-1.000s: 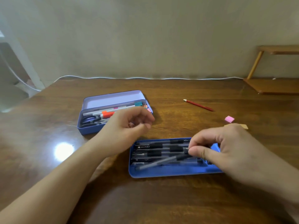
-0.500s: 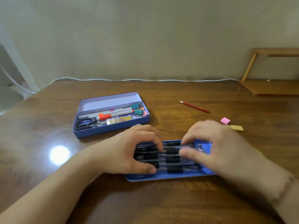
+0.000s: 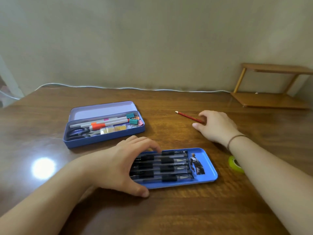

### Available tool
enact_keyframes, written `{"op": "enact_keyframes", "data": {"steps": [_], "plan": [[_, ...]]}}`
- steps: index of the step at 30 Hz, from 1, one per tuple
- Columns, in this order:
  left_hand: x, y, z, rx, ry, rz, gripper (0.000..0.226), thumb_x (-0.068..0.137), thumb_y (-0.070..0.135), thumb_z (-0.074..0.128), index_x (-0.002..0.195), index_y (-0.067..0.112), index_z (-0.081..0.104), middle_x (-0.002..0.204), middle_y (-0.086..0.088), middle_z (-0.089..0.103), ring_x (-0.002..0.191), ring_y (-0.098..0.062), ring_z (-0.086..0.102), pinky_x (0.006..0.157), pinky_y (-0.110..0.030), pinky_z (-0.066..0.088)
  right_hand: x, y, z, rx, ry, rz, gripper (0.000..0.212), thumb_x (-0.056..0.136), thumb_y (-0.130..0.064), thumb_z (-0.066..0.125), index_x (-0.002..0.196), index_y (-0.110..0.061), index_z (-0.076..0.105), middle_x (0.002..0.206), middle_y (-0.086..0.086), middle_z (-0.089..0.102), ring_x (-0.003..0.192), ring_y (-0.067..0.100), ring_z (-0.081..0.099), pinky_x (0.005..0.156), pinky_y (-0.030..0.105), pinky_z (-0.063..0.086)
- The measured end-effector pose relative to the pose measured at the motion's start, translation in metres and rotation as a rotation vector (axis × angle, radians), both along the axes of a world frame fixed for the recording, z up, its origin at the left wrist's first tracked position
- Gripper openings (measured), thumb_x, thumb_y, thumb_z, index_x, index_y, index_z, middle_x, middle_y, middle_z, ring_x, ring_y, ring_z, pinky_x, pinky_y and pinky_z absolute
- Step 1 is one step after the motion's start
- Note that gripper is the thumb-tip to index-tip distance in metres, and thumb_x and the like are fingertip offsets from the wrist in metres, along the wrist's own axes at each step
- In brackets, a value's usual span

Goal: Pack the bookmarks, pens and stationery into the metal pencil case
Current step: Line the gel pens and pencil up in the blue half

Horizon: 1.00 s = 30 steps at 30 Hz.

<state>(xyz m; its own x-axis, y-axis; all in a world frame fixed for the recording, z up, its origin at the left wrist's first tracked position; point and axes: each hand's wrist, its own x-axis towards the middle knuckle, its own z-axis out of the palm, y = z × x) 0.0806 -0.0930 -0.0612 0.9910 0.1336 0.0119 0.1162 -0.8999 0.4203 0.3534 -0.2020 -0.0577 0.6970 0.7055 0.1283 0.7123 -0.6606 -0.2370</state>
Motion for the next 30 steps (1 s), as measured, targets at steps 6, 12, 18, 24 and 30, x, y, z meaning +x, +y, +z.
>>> {"op": "enact_keyframes", "data": {"steps": [6, 12, 18, 24, 30], "plan": [[0.000, 0.000, 0.001, -0.060, 0.005, 0.052, 0.073, 0.073, 0.059, 0.076, 0.132, 0.047, 0.035, 0.117, 0.041, 0.035, 0.118, 0.014, 0.036, 0.097, -0.002, 0.030, -0.006, 0.023, -0.004, 0.053, -0.183, -0.027, 0.013, 0.091, -0.041, 0.057, 0.089, -0.033, 0.068, 0.104, -0.006, 0.064, 0.113, 0.025, 0.043, 0.095, 0.045, 0.031], [-0.002, 0.011, 0.001, -0.228, -0.035, 0.123, 0.065, 0.078, 0.048, 0.077, 0.129, 0.051, 0.036, 0.121, 0.033, 0.048, 0.114, 0.010, 0.047, 0.094, -0.012, 0.044, -0.058, -0.041, 0.007, 0.330, 0.016, 0.633, 0.004, 0.083, -0.029, 0.071, 0.080, -0.031, 0.070, 0.081, -0.018, 0.066, 0.088, 0.009, 0.057, 0.079, 0.033, 0.046], [0.008, -0.001, -0.008, -0.013, -0.098, 0.086, 0.055, 0.074, 0.060, 0.073, 0.120, 0.047, 0.046, 0.118, 0.029, 0.044, 0.115, 0.003, 0.041, 0.098, -0.027, 0.047, -0.056, -0.059, 0.011, 0.437, 0.121, 0.600, 0.013, 0.078, -0.018, 0.075, 0.078, -0.031, 0.071, 0.086, -0.017, 0.066, 0.087, 0.011, 0.060, 0.074, 0.017, 0.044], [0.012, -0.005, -0.011, 0.012, -0.127, 0.062, 0.043, 0.076, 0.057, 0.071, 0.110, 0.048, 0.047, 0.126, 0.026, 0.043, 0.117, -0.003, 0.040, 0.096, -0.032, 0.048, -0.055, -0.063, 0.010, 0.390, 0.082, 0.597, 0.004, 0.077, -0.027, 0.073, 0.079, -0.031, 0.071, 0.080, -0.017, 0.066, 0.089, 0.009, 0.059, 0.074, 0.022, 0.046], [0.011, -0.003, -0.012, -0.043, -0.104, 0.074, 0.042, 0.075, 0.055, 0.073, 0.108, 0.047, 0.049, 0.123, 0.026, 0.045, 0.116, -0.005, 0.042, 0.094, -0.032, 0.049, -0.057, -0.072, 0.016, 0.122, 0.184, 0.795, 0.008, 0.082, -0.034, 0.073, 0.078, -0.039, 0.067, 0.086, -0.016, 0.065, 0.094, 0.011, 0.059, 0.076, 0.029, 0.049]]}}
